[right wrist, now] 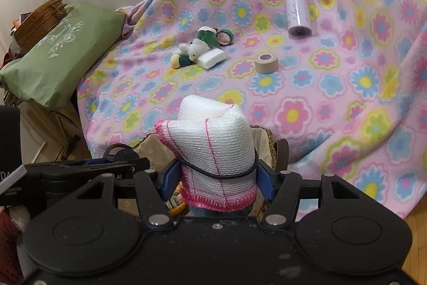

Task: Organize soft objects
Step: 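Carry the sponge stick and towel bundle over the woven basket with both tools, then open both tools to drop the sponge stick and towel bundle into the basket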

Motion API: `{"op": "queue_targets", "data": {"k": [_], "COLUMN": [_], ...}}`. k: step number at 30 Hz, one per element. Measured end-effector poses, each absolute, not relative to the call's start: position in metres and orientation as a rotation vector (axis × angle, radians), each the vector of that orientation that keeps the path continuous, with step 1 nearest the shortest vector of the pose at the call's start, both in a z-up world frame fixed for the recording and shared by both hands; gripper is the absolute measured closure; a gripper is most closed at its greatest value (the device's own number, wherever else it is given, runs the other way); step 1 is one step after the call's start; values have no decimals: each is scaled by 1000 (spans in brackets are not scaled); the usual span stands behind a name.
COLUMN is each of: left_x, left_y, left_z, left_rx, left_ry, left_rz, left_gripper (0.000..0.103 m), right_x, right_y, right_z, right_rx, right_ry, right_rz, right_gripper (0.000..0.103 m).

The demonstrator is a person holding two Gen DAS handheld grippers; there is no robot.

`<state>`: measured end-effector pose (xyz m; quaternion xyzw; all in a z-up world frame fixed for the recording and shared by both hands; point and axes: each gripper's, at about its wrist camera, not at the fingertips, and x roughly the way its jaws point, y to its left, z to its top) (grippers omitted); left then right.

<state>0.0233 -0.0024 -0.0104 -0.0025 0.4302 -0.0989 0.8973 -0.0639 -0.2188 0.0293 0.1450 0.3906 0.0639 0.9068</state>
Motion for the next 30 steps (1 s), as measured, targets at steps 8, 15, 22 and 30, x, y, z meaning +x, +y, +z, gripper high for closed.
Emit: {"op": "queue_targets", "data": {"k": [8, 15, 22, 30], "left_x": [18, 16, 17, 17], "left_y": [-5, -5, -6, -5], "left_z": [-15, -12, -13, -14], "left_rx": [20, 18, 18, 19], "left_ry": [896, 880, 890, 893], "left_rz": [-201, -207, -203, -199], "left_gripper": [48, 34, 34, 33], "right_x": [-64, -64, -63, -64], "right_y": [-215, -216, -217, -217], "right_z": [29, 29, 29, 28], "right_rx": [281, 274, 275, 274], "right_ry": [826, 822, 824, 827], "right_rz": [147, 143, 140, 140], "right_gripper": [41, 41, 41, 40]}}
